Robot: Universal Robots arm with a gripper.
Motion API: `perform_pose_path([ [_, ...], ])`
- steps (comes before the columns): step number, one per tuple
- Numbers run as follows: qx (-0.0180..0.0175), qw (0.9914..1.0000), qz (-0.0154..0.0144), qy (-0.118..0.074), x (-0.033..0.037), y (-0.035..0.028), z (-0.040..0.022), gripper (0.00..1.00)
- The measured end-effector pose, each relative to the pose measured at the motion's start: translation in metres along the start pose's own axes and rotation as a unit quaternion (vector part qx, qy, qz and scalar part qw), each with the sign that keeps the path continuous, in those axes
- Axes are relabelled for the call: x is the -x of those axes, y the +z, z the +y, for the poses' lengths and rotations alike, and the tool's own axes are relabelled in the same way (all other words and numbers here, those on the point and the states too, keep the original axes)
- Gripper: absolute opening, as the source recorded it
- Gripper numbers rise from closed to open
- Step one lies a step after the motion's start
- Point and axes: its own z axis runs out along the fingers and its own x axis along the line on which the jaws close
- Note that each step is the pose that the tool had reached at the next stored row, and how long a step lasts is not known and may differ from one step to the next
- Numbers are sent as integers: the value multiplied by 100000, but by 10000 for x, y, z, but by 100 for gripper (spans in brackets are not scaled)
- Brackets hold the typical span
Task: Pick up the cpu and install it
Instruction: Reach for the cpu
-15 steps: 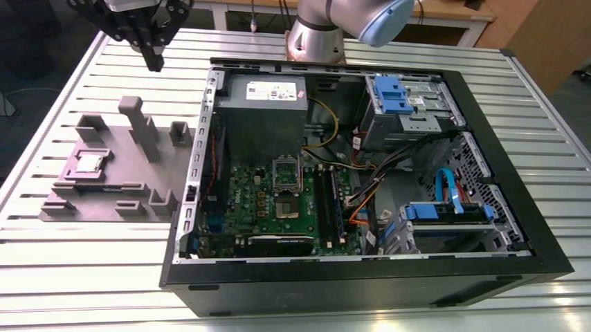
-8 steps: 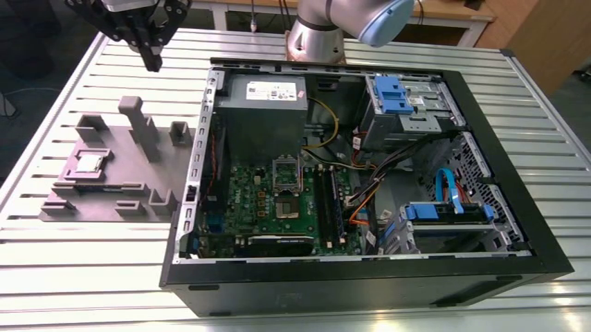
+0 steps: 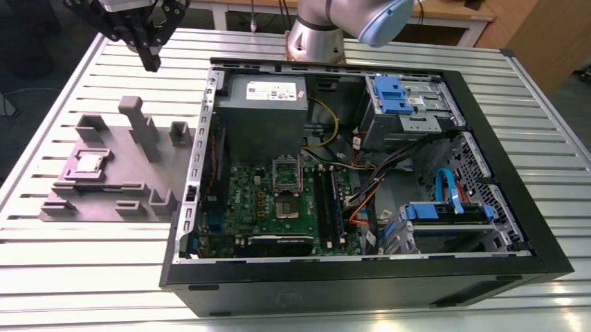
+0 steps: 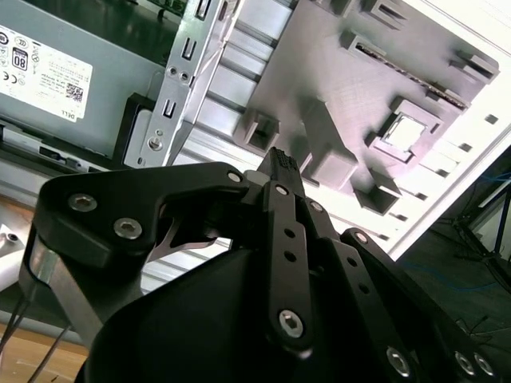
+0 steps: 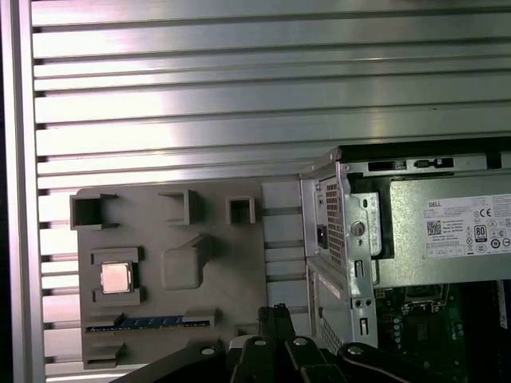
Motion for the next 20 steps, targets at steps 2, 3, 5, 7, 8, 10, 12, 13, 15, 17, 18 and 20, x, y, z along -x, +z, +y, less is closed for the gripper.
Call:
perform_pose_path([
  [2,-1,100000,-1,-1,-5,0,-1,11],
  [3,-1,100000,2,1,-8,0,-1,11],
  [5,-4,100000,3,-2,-14,1,-1,11],
  [7,-3,100000,3,2,-23,1,-2,11],
  [8,-3,100000,7,3,-28,1,-2,11],
  [10,-3,100000,5,-4,-41,1,-3,11],
  [12,-2,100000,5,1,-53,2,-4,11],
  [13,1,100000,0,-1,-58,3,-5,11],
  [15,-1,100000,4,-1,-69,3,-6,11],
  [17,0,100000,3,-1,-78,3,-6,11],
  [18,-3,100000,5,-1,-83,3,-7,11],
  [20,-3,100000,2,-1,-93,3,-8,11],
])
